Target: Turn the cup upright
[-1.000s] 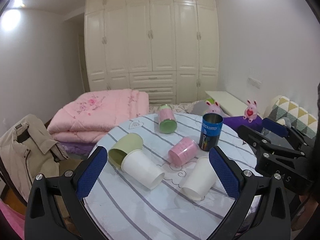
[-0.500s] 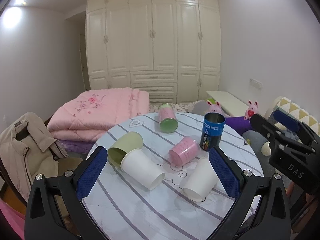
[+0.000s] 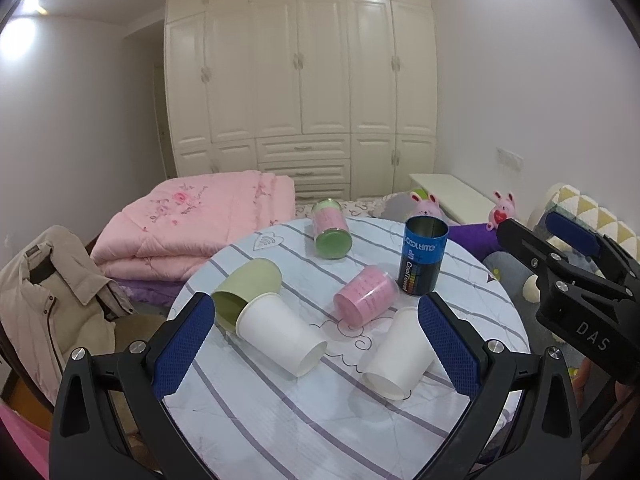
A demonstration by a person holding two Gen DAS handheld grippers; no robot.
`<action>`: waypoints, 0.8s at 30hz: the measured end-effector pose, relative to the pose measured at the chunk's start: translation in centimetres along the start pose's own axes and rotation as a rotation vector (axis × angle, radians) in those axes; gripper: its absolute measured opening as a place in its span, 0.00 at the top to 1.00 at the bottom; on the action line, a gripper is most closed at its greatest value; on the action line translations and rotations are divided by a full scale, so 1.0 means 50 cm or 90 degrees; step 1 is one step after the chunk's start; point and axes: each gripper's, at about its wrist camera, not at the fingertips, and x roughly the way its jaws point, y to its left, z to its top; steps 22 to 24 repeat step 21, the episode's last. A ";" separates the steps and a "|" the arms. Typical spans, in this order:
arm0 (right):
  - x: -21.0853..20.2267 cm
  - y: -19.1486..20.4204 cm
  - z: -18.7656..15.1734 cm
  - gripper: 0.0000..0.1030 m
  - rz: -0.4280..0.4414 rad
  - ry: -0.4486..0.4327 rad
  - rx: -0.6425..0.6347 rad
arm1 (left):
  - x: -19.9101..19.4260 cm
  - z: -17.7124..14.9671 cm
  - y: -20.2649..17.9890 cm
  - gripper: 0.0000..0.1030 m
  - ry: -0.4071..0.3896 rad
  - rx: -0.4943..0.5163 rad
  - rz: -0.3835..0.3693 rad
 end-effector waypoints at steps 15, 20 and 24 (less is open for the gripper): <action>0.023 0.001 -0.003 0.21 -0.011 0.018 -0.002 | 0.015 -0.007 -0.007 0.00 0.012 0.012 -0.016; 0.038 -0.005 -0.008 0.21 -0.017 0.033 0.007 | 0.025 -0.007 -0.006 0.00 0.018 0.015 -0.019; 0.040 -0.007 -0.010 0.21 -0.019 0.036 0.009 | 0.027 -0.007 -0.005 0.00 0.018 0.016 -0.021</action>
